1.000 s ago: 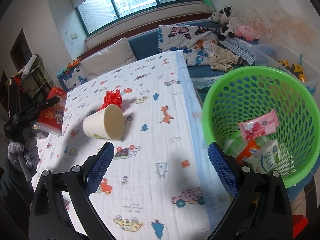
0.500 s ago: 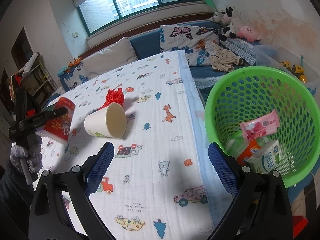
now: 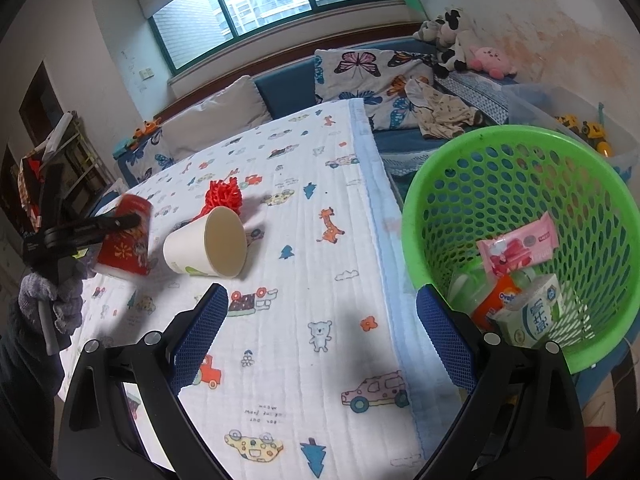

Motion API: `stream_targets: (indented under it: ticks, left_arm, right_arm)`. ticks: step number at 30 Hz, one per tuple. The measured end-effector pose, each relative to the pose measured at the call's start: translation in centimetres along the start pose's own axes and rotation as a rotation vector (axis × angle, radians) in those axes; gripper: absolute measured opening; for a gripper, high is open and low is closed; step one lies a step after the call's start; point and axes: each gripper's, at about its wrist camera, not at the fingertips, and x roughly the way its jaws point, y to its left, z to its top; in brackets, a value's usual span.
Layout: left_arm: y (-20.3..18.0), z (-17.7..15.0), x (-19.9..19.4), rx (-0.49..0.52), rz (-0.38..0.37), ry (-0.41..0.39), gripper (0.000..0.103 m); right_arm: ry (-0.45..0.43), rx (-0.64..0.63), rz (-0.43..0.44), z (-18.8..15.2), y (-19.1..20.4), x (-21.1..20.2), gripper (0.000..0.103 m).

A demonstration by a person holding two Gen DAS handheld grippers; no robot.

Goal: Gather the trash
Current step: 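Grasp the red paper cup with the left tool and lift it, then grasp the white paper cup with the right tool while the left tool holds the red cup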

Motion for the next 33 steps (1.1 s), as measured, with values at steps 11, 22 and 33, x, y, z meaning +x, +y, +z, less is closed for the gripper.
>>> stream_targets:
  ticks: [11,22,33]
  left_arm:
    - [0.1,-0.1,-2.8,-0.013,-0.012,-0.149,0.063]
    - [1.1,0.6,-6.1,-0.064,-0.017,-0.194,0.063]
    - [2.7,-0.2,-8.0,-0.084,0.003,-0.194,0.063]
  right_arm:
    - [-0.001,-0.014,0.012,0.2,0.7,0.1,0.095]
    - [0.047,-0.116,0.078,1.2,4.2,2.7,0.095]
    - [0.118,-0.192,0.126,1.0,11.9,8.7,0.096]
